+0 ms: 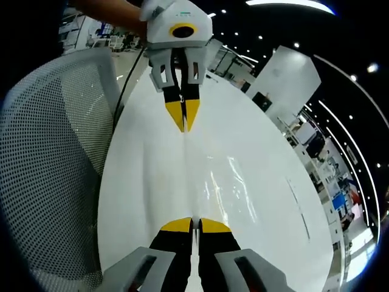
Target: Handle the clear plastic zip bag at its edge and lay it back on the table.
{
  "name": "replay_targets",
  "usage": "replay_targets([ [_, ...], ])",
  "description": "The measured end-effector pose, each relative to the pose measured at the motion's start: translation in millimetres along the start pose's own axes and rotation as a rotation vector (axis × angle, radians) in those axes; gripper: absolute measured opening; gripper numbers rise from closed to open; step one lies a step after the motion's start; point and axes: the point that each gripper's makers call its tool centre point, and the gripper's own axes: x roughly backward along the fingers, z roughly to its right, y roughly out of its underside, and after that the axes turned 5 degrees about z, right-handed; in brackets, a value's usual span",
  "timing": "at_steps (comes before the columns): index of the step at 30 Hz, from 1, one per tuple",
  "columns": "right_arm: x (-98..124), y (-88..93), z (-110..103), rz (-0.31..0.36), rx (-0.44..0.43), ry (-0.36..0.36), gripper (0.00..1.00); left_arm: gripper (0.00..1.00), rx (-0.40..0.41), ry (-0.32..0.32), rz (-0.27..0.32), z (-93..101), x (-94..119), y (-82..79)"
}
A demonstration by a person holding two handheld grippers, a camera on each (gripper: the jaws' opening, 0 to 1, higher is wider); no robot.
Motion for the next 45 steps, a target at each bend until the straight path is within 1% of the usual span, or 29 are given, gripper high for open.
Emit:
replay_targets([
  [5, 2, 5.7, 0, -0.016, 0.001, 0.004, 0.00, 0.00, -0.008, -0.008, -0.012, -1.2, 1, 3.1],
  [6, 2, 4.0, 0, -0.003, 0.001, 0.001, 0.00, 0.00, -0.007, -0.007, -0.003, -1.2, 1, 2.4],
  [7, 3, 3.8, 0, -0.001, -0.009, 0.001, 0.00, 0.00, -0.001, -0.009, -0.003, -1.1, 2, 2.6],
  [10, 2, 3.3, -1, -0.005, 0.002, -0.003, 0.00, 0.00, -0.010, -0.008, -0.010, -0.7, 1, 2.6],
  [13, 3, 4.9, -1, -0.012, -0.008, -0.006, 0.00, 0.00, -0.053, 0.000, -0.010, 1.5, 0, 0.7],
  [18, 9, 6.9, 0, -0.022, -0.007, 0.009, 0.00, 0.00, -0.081, 0.004, -0.011, 3.4, -5, -3.2],
  [20, 13, 6.7, 0, -0.019, -0.010, 0.009, 0.02, 0.00, -0.106, 0.003, -0.021, 4.4, -5, -3.1],
  [23, 18, 2.0, 0, 0.004, -0.031, 0.009, 0.02, 0.00, -0.115, 0.006, -0.026, 5.1, -5, -1.8],
  [27, 22, -10.2, 3, 0.041, -0.047, 0.015, 0.04, 0.00, -0.120, 0.005, -0.026, 5.4, -5, -1.4],
  [33, 17, -30.2, 7, 0.090, -0.062, 0.011, 0.04, 0.00, -0.124, 0.006, -0.032, 6.1, -6, -1.8],
  [35, 12, -34.4, 7, 0.093, -0.057, 0.006, 0.05, 0.00, -0.126, 0.007, -0.031, 6.1, -5, -3.0],
  [38, 6, -38.5, 2, 0.095, -0.057, -0.025, 0.06, 0.00, -0.125, 0.011, -0.034, 6.3, -5, -3.3],
  [40, 2, -38.5, 0, 0.084, -0.035, -0.032, 0.05, 0.00, -0.131, 0.011, -0.035, 5.9, -5, -4.0],
  [45, -7, -36.2, -4, 0.068, -0.031, -0.052, 0.04, 0.00, -0.127, 0.012, -0.030, 6.1, -5, -6.1],
])
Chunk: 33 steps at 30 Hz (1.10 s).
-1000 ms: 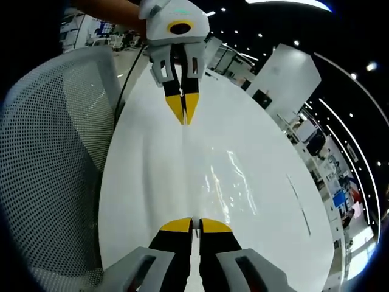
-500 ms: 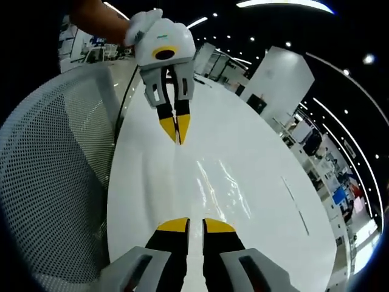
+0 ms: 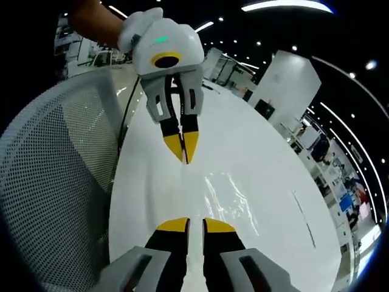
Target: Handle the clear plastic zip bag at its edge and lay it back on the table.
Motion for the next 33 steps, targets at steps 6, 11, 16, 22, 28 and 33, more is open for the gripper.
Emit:
replay_targets([
  [6, -10, 3.0, 1, -0.012, -0.023, -0.004, 0.04, 0.00, -0.003, 0.002, 0.012, 1.3, 0, -3.2],
  [11, -18, 4.3, -1, -0.014, -0.057, -0.014, 0.00, 0.00, 0.008, 0.004, 0.025, 1.2, 0, -4.5],
  [16, -24, 3.8, -4, -0.014, -0.078, -0.026, 0.00, 0.00, 0.048, 0.001, 0.008, -0.8, -1, 2.4],
  [22, -26, 3.4, 1, -0.020, -0.090, -0.003, 0.00, 0.13, 0.059, -0.036, 0.044, -8.7, 6, -2.3],
  [28, -27, 2.2, 5, -0.015, -0.113, 0.009, 0.00, 0.23, 0.058, -0.087, 0.055, -18.9, 16, -6.2],
  [33, -28, 2.6, 7, -0.015, -0.142, 0.012, 0.00, 0.30, 0.028, -0.111, 0.052, -22.9, 20, -12.5],
])
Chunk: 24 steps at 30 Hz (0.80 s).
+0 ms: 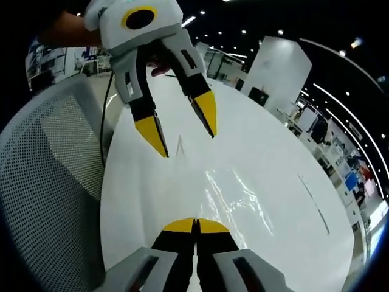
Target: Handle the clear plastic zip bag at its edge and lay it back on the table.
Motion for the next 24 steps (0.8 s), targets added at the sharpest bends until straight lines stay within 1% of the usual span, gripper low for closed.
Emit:
replay_targets([
  [4, -1, -0.3, 1, -0.002, -0.008, 0.001, 0.00, 0.28, -0.018, -0.001, 0.031, -1.0, 1, -14.3],
  [7, -1, -0.5, 2, -0.003, -0.020, 0.003, 0.00, 0.26, -0.044, 0.002, 0.040, -1.2, 0, -22.0],
  [10, 0, -0.6, 2, -0.005, -0.028, 0.003, 0.00, 0.25, -0.045, 0.011, 0.056, -0.1, -2, -28.8],
  [16, 1, -1.4, 4, -0.004, -0.041, 0.008, 0.00, 0.21, -0.064, 0.036, 0.055, 5.5, -6, -33.4],
  [21, 3, -2.4, 6, -0.001, -0.052, 0.015, 0.00, 0.18, -0.078, 0.067, 0.053, 16.2, -13, -34.0],
  [24, 4, -3.3, 8, 0.001, -0.061, 0.020, 0.00, 0.13, -0.092, 0.058, 0.061, 17.0, -15, -39.2],
])
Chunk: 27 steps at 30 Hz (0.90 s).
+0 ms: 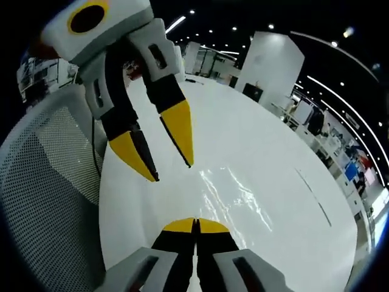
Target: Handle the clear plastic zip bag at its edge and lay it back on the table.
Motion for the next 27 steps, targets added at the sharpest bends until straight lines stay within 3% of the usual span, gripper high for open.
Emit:
replay_targets([
  [8, 0, -3.6, 6, 0.015, -0.034, 0.020, 0.00, 0.13, -0.044, 0.031, -0.017, 9.2, -14, -4.5],
  [14, 3, -12.4, 11, 0.045, -0.066, 0.041, 0.00, 0.13, -0.170, 0.028, -0.097, 10.8, -24, 8.3],
  [19, 3, -15.2, 12, 0.063, -0.086, 0.048, 0.00, 0.09, -0.159, -0.006, -0.133, 7.3, -28, 15.2],
  [22, 4, -16.3, 13, 0.072, -0.098, 0.052, 0.00, 0.01, -0.166, -0.012, -0.141, 6.6, -29, 16.8],
  [27, 13, -22.2, 20, 0.099, -0.105, 0.094, 0.00, 0.00, -0.135, -0.021, -0.170, 6.3, -31, 23.1],
])
